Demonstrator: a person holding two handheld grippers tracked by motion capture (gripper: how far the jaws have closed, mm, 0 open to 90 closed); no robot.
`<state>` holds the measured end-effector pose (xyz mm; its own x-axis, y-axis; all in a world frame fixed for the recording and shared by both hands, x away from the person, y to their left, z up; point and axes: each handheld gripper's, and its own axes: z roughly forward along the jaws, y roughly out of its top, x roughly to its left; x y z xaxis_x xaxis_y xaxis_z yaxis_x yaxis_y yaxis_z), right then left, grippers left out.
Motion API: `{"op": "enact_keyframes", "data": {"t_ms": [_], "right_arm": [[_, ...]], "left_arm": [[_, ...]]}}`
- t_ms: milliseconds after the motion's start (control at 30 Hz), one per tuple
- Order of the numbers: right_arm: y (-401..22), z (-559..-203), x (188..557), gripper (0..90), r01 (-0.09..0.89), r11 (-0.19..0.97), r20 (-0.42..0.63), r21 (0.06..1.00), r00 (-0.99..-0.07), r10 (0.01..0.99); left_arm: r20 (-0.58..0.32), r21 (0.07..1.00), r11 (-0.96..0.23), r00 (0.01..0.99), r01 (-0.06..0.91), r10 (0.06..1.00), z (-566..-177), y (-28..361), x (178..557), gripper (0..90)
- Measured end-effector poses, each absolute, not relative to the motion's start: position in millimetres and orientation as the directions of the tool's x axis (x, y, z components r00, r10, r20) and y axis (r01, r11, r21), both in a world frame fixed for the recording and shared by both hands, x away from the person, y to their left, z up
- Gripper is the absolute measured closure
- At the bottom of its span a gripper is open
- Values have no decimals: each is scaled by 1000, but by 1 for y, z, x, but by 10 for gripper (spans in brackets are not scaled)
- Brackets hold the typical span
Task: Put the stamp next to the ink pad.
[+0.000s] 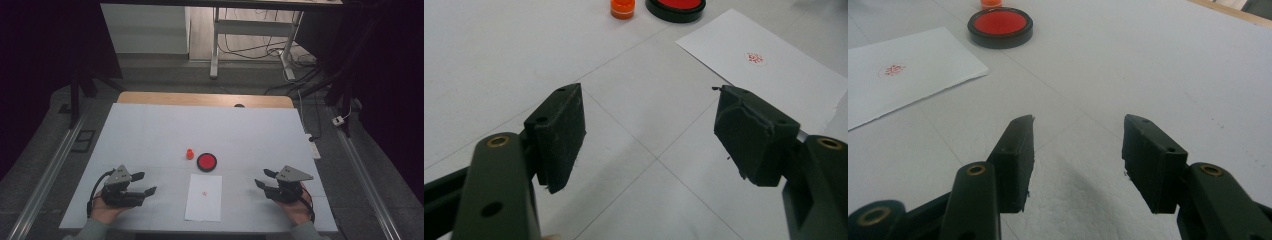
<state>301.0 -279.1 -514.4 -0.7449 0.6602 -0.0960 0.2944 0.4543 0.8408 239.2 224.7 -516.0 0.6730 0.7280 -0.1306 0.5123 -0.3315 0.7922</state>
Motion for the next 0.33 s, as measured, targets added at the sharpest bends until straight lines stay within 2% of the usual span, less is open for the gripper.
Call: {"op": "enact_keyframes", "data": {"t_ms": [333], "right_arm": [[-280, -514, 301, 458, 288, 451, -93, 845, -751, 654]], "left_arm": [[-132, 789, -334, 673, 516, 728, -517, 224, 240, 288]]}}
